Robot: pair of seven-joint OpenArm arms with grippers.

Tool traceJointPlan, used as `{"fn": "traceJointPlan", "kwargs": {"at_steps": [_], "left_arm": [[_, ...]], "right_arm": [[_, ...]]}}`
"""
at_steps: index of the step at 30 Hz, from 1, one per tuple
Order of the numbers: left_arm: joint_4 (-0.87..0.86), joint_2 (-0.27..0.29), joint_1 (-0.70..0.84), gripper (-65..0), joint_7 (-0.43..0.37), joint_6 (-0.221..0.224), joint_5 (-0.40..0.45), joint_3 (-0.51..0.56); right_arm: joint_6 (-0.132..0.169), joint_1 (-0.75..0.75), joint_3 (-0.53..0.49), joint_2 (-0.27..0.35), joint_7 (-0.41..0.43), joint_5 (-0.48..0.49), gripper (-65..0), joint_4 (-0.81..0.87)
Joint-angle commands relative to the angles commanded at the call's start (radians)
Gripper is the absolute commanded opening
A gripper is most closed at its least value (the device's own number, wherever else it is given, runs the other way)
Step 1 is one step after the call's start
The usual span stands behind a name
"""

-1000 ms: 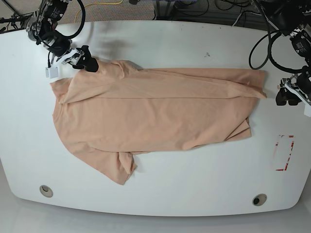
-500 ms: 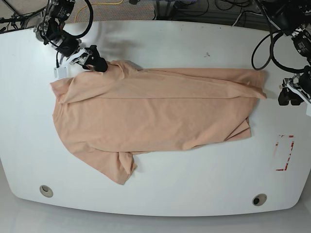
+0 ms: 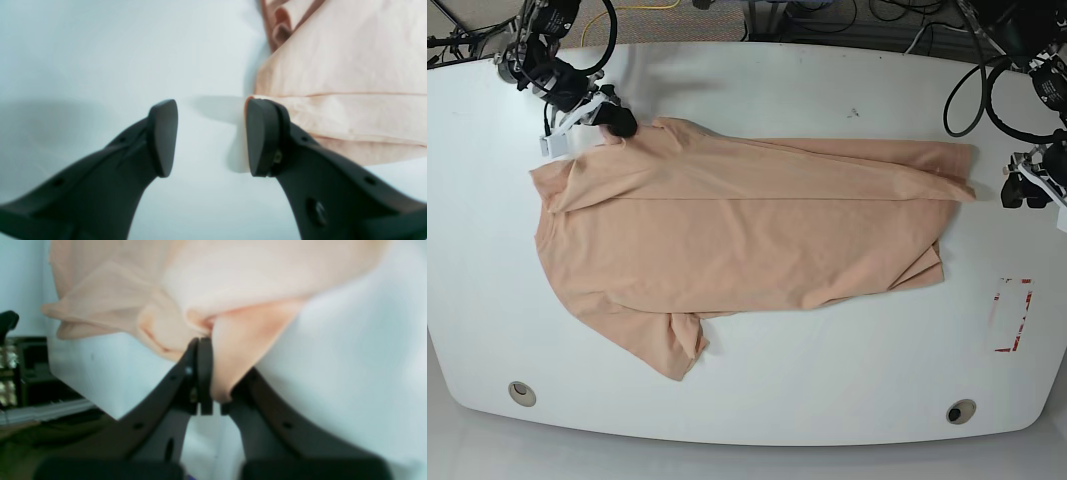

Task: Fold the T-shirt properly
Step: 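Open the right gripper and move both grippers off the shirt, then grasp the shirt's collar-side edge with both grippers at its two ends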

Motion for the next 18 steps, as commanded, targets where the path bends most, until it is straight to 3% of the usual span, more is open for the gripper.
{"fn": "traceJointPlan", "kwargs": {"at_steps": [5, 11, 14, 18], "left_arm": [[0.0, 0.0, 0.015, -33.7, 0.0, 0.0, 0.0, 0.0], [0.0, -0.017, 0.018, -33.7, 0.0, 0.0, 0.0, 0.002], [0.0, -0.021, 0.018, -33.7, 0.0, 0.0, 0.0, 0.003], [0.0, -0.021, 0.018, -33.7, 0.0, 0.0, 0.0, 0.003]], "right_arm": [[0.0, -0.003, 0.002, -0.028, -0.08, 0.0, -64.4, 0.109], [0.003, 0.005, -0.006, -0.035, -0.086, 0.002, -64.4, 0.155], [0.038, 0.046, -0.006, -0.035, -0.086, 0.026, -64.4, 0.15], [0.044, 0.086, -0.006, -0.031, -0.086, 0.054, -64.4, 0.12]]}}
